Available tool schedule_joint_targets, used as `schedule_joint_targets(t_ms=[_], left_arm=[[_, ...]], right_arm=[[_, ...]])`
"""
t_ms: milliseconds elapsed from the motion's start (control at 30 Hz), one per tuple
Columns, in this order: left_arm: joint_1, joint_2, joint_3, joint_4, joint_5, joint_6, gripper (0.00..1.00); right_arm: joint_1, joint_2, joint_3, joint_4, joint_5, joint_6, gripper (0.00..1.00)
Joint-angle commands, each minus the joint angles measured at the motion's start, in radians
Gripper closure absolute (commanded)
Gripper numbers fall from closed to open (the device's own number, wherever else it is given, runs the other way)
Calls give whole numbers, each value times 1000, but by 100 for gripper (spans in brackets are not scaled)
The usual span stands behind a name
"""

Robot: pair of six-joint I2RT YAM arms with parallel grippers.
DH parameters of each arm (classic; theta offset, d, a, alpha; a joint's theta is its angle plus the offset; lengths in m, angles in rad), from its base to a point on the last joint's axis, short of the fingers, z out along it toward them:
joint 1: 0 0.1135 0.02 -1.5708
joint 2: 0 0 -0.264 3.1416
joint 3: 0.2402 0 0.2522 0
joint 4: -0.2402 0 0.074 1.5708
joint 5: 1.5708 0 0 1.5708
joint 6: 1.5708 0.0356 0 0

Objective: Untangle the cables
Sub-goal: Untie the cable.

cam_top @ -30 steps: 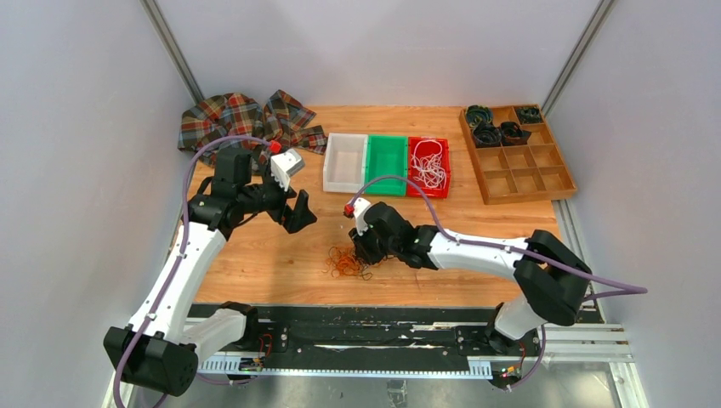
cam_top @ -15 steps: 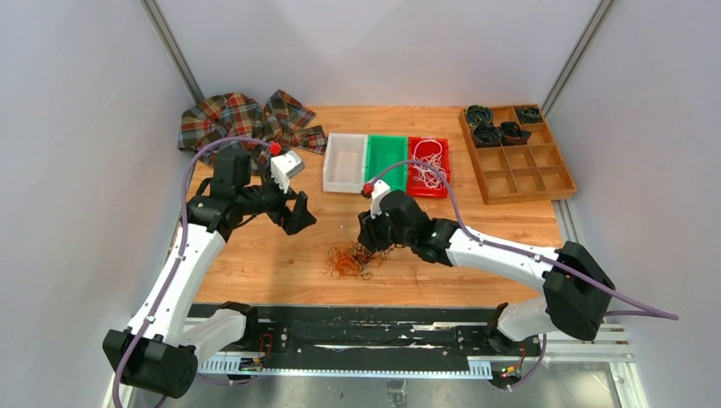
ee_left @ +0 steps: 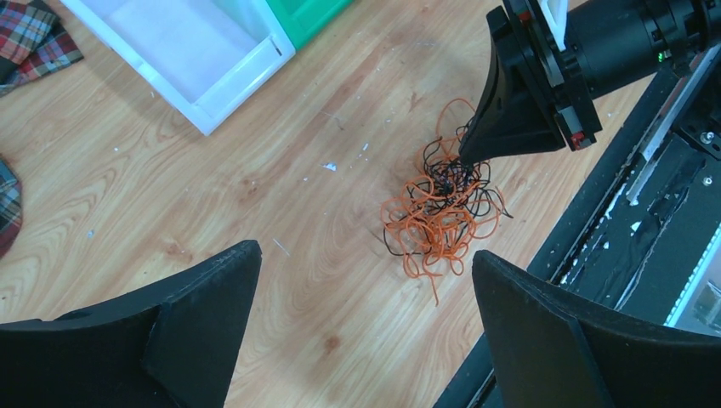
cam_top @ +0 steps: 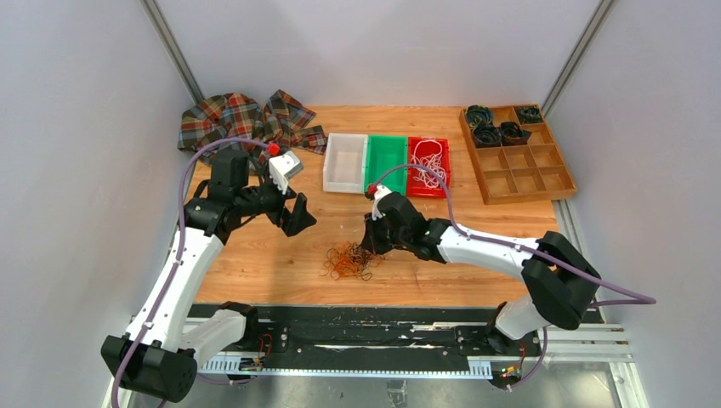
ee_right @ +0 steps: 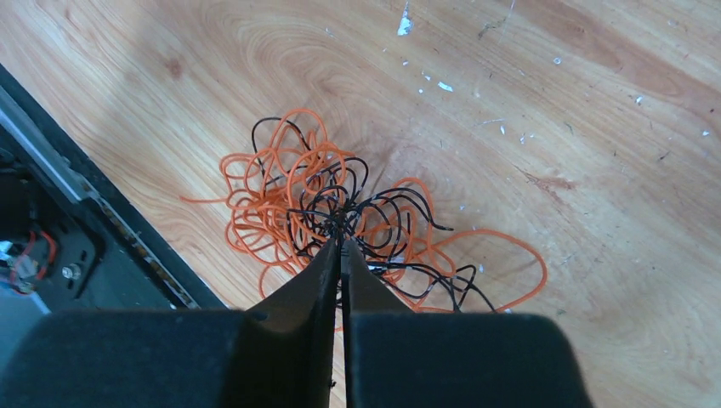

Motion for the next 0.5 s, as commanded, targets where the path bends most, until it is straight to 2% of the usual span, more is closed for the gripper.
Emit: schedule_joint_targets(t_ms=[0, 200, 467], left_arm=[[2, -22, 9, -4, 28, 7, 0], [2, -24, 1, -5, 48, 7, 0], [-41, -26, -58, -1, 87, 14, 2]], right_arm=[[-38, -28, -24, 86, -52, 61, 99], [-67, -90, -26, 155, -135, 91, 99], [-68, -134, 37, 238, -320, 135, 99]])
